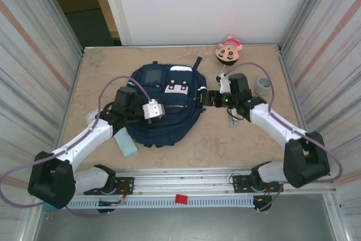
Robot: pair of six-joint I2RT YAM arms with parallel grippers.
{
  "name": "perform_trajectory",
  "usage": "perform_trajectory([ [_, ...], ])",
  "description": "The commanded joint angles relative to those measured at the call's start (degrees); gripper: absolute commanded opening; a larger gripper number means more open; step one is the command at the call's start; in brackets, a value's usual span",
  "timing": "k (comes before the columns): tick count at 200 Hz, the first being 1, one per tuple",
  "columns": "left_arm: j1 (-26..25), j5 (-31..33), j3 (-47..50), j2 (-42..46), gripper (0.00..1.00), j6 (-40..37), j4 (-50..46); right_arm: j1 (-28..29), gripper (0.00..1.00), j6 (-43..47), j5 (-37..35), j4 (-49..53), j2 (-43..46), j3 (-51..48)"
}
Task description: Pack the student bag
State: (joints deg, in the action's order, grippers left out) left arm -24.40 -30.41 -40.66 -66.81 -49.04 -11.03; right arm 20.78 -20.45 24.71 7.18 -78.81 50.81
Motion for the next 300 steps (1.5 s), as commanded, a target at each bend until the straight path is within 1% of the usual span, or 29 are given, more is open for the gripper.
perform_trajectory([
  [1, 0.5, -6.9, 0.3, 1.6, 0.04, 0.3, 2.2, -2.6, 0.62, 11.9, 12.2, 5.8, -7.5, 6.2],
  [27, 1.3, -7.7, 0.0, 1.2, 0.04, 0.4, 2.5, -3.5, 0.63, 14.5, 19.4, 8.8, -17.0, 13.5],
  [57, 2.3, -8.4, -0.1, 1.2, 0.03, 1.3, 3.1, -3.2, 0.63, 15.7, 23.6, 9.0, -25.6, 18.9],
  [74, 2.9, -8.6, 0.1, 1.3, 0.03, 2.2, 3.9, -2.8, 0.61, 16.7, 25.6, 12.0, -28.9, 21.8],
  [88, 3.5, -8.6, 0.2, 1.3, 0.03, 2.8, 4.7, -2.2, 0.59, 17.2, 27.0, 13.1, -30.1, 21.9],
  [98, 3.8, -8.6, 0.2, 1.3, 0.03, 3.2, 5.3, -1.9, 0.56, 17.5, 28.3, 14.3, -30.3, 21.7],
  [110, 4.2, -8.7, 0.1, 1.3, 0.03, 3.7, 5.8, -1.5, 0.46, 18.0, 29.6, 16.7, -30.2, 21.4],
  [132, 4.5, -9.0, -0.3, 1.2, 0.03, 3.9, 5.9, -1.2, 0.39, 19.5, 30.7, 21.3, -29.3, 20.7],
  [145, 4.6, -9.1, -0.6, 1.0, 0.03, 4.0, 5.8, -1.2, 0.32, 19.5, 30.5, 21.9, -28.5, 20.1],
  [158, 4.6, -9.3, -0.8, 0.7, 0.03, 4.0, 5.8, -1.1, 0.29, 19.1, 30.5, 21.7, -27.7, 19.5],
  [178, 4.7, -9.7, -0.8, 0.5, 0.03, 4.4, 6.1, -0.6, 0.28, 18.8, 29.6, 20.6, -27.2, 19.3],
  [193, 4.6, -10.0, -0.8, 0.6, 0.03, 4.9, 6.5, -0.3, 0.23, 18.4, 28.5, 20.3, -28.0, 20.0],
  [203, 4.6, -10.0, -0.7, 0.8, 0.03, 5.2, 6.6, -0.2, 0.22, 18.0, 27.2, 20.1, -28.6, 20.8],
  [210, 4.6, -10.1, -0.6, 1.0, 0.03, 5.4, 6.6, -0.1, 0.24, 17.7, 26.2, 19.6, -29.2, 21.1],
  [214, 4.6, -10.2, -0.5, 1.1, 0.02, 5.6, 6.7, -0.1, 0.28, 17.6, 25.8, 19.2, -29.3, 21.1],
  [221, 4.6, -10.3, -0.4, 1.3, 0.03, 5.7, 6.9, -0.1, 0.31, 17.4, 25.4, 18.4, -29.7, 21.1],
  [237, 4.6, -10.6, -0.1, 1.7, 0.03, 6.1, 7.3, -0.4, 0.31, 16.4, 26.4, 15.8, -30.7, 21.1],
  [259, 4.6, -9.8, 0.2, 1.8, 0.02, 6.7, 7.7, -0.3, 0.19, 15.0, 28.2, 15.6, -30.5, 21.5],
  [286, 4.6, -5.2, 1.0, 1.6, 0.02, 8.3, 9.4, 0.4, 0.03, 14.1, 24.4, 15.5, -25.0, 17.8],
  [292, 4.7, -4.5, 1.2, 1.6, 0.01, 8.3, 9.8, 0.5, 0.00, 13.7, 23.6, 15.5, -23.7, 17.1],
  [300, 4.6, -4.2, 1.4, 1.7, 0.01, 8.4, 10.0, 0.6, 0.00, 12.9, 22.8, 15.2, -21.9, 16.2],
])
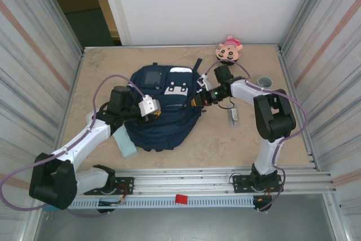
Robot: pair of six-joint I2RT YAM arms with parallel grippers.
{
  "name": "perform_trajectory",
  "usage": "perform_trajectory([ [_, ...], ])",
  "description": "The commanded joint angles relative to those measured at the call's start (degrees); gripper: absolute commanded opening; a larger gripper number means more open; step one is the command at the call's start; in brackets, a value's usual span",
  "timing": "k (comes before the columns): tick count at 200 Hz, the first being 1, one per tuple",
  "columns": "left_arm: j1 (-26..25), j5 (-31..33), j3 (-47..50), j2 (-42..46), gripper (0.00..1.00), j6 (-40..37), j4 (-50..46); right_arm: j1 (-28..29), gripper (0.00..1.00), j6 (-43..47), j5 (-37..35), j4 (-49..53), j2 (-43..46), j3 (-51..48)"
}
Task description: Pack the student bag
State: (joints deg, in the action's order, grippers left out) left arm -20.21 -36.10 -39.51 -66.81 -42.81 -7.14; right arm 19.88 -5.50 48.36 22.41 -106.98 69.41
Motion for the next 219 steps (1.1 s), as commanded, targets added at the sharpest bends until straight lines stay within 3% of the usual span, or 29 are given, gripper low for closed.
perform_trajectory([
  [1, 0.4, 1.5, 0.3, 1.7, 0.01, 2.2, 6.2, 1.5, 0.00, -2.1, -1.0, -0.2, 6.3, -2.5],
  [81, 0.4, 0.7, 1.5, 1.6, 0.00, 8.3, 11.0, 7.8, 0.00, -11.9, -5.8, -5.5, 14.9, -9.9],
  [107, 0.3, 4.8, 0.5, 0.9, 0.00, 11.1, 10.8, 10.2, 0.00, -15.2, -6.7, -5.6, 17.3, -10.7],
  [129, -1.2, 12.1, -0.3, 0.0, 0.00, 14.8, 10.7, 11.8, 0.00, -18.5, -7.6, -5.7, 19.7, -11.5],
  [165, -4.8, 20.2, -0.4, -2.0, 0.00, 12.6, 9.4, 11.7, 0.00, -21.3, -8.7, -2.1, 24.2, -12.1],
  [197, -7.1, 22.9, -1.3, -2.7, 0.00, 11.5, 7.9, 10.8, 0.00, -20.5, -10.3, 7.3, 25.2, -8.8],
  [219, -8.4, 24.0, -1.7, -3.0, 0.00, 11.9, 8.4, 11.4, 0.00, -21.3, -8.6, 8.4, 24.6, -7.8],
])
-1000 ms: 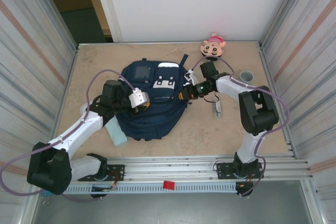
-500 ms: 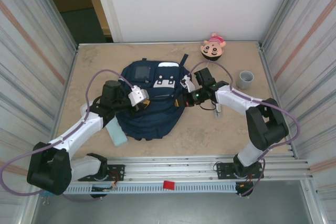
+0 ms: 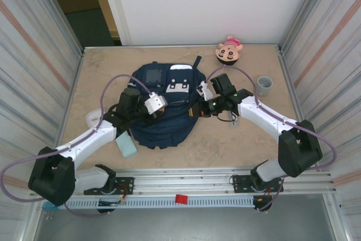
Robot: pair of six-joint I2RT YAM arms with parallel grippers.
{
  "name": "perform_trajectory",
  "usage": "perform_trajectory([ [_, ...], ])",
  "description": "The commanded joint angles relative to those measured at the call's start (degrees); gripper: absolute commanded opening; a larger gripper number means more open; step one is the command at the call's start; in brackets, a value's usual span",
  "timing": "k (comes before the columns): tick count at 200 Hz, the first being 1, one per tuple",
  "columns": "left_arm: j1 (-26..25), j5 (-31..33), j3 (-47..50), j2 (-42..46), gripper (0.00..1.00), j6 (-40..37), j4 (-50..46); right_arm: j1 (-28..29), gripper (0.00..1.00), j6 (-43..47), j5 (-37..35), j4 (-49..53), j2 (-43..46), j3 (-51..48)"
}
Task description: Pack the student bag
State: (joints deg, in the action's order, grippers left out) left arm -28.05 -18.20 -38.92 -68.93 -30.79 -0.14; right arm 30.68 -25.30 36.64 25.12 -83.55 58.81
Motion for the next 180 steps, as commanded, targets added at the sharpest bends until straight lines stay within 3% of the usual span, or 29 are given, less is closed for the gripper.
perform_trajectory([
  [1, -0.7, 6.1, -2.3, -0.9, 0.00, -0.1, 1.5, 0.6, 0.00, -1.5, 3.2, 5.6, 1.1, 2.8],
  [47, -4.1, 7.3, -4.2, -2.9, 0.00, 4.7, 3.3, 2.7, 0.00, -7.5, 5.5, 1.2, 2.5, 2.1],
  [134, -8.2, 3.2, -7.8, -5.9, 0.00, 14.7, 10.0, 8.3, 0.00, -23.3, -2.5, -15.6, 1.7, -5.1],
  [158, -8.3, 2.7, -7.2, -5.7, 0.00, 14.5, 10.2, 7.7, 0.12, -24.0, -6.4, -14.7, 2.2, -5.8],
  [180, -8.3, 1.3, -6.5, -5.3, 0.00, 15.2, 11.2, 7.7, 0.07, -24.4, -12.7, -13.3, 1.7, -6.1],
])
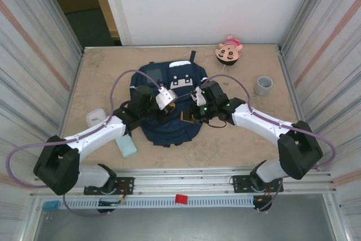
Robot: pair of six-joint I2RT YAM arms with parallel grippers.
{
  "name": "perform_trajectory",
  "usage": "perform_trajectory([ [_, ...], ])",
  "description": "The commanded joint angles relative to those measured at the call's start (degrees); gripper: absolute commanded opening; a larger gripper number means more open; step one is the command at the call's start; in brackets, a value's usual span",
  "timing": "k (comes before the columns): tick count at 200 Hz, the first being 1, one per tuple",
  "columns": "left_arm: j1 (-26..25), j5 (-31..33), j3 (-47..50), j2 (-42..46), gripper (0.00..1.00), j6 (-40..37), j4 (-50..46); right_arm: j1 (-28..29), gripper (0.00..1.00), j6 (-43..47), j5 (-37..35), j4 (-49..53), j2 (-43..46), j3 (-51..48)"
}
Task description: Pack the student bag
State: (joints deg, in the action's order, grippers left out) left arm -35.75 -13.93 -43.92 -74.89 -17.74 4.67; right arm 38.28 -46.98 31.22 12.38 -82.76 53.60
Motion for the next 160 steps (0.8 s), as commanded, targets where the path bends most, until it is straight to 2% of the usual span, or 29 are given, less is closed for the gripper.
perform_trajectory([
  [1, -0.6, -3.0, -1.5, 0.7, 0.00, 2.2, 6.5, 0.1, 0.06, -2.8, -7.2, -0.9, 0.8, -1.0],
  [16, -0.6, -3.5, -1.4, 0.9, 0.00, 2.9, 7.1, 0.7, 0.00, -5.2, -7.5, -7.0, 0.7, -2.7],
  [38, -0.7, -3.9, -1.6, 0.3, 0.00, 3.1, 7.4, 2.3, 0.00, -7.7, -6.8, -14.3, 0.8, -4.0],
  [68, -0.8, -4.0, -1.9, -1.1, 0.00, 3.5, 8.8, 5.7, 0.00, -10.0, -8.2, -18.6, 1.4, -4.2],
  [87, -0.7, -3.8, -2.4, -1.3, 0.00, 3.3, 8.9, 5.9, 0.00, -10.7, -8.2, -20.0, 3.3, -5.6],
  [108, -0.4, -5.2, -2.6, -1.3, 0.00, 1.4, 7.6, 4.5, 0.20, -11.2, -9.3, -17.3, 7.7, -7.7],
  [128, 1.3, -10.9, -2.1, -1.3, 0.00, 0.2, 6.4, 2.7, 0.41, -13.5, -12.4, -16.1, 12.7, -10.2],
  [160, 4.2, -18.9, 0.0, -0.9, 0.00, -0.2, 9.4, -0.5, 0.58, -23.6, -16.9, -20.7, 15.8, -14.5],
])
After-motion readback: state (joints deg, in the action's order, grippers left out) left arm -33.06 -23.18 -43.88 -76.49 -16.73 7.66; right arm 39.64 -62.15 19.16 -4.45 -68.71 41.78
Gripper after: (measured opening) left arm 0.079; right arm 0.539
